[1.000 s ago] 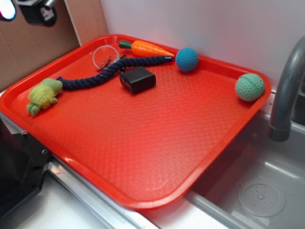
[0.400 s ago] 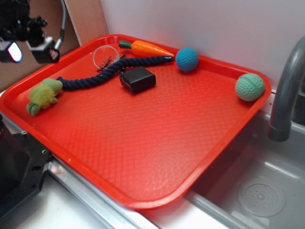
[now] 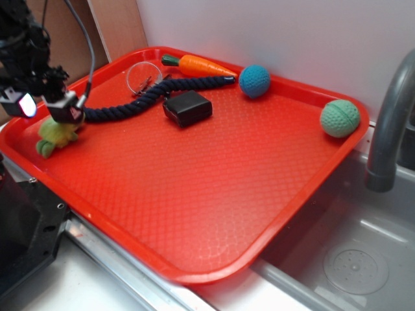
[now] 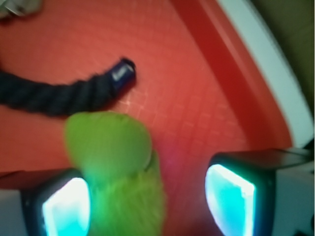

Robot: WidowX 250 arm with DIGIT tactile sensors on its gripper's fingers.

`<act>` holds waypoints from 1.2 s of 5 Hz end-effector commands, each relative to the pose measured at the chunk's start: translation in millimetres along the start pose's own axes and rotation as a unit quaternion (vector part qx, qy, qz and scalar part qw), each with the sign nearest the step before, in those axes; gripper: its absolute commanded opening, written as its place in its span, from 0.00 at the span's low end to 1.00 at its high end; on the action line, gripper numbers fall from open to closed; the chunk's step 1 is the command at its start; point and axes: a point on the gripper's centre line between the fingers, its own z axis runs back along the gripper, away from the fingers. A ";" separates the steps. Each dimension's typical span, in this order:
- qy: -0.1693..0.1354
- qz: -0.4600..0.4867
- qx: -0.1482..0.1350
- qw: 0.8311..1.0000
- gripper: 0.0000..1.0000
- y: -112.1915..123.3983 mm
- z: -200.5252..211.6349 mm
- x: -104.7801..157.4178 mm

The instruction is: Grab the green animal.

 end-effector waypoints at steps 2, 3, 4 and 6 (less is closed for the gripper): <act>-0.002 0.000 -0.022 1.000 0.00 -3.0 -8.1 -7.3; -0.003 -0.001 -0.022 1.000 0.00 -2.8 -4.6 -7.7; -0.007 -0.036 -0.015 0.999 0.00 -4.2 19.4 -8.4; -0.069 -0.124 -0.025 0.990 0.00 -75.8 120.7 -8.8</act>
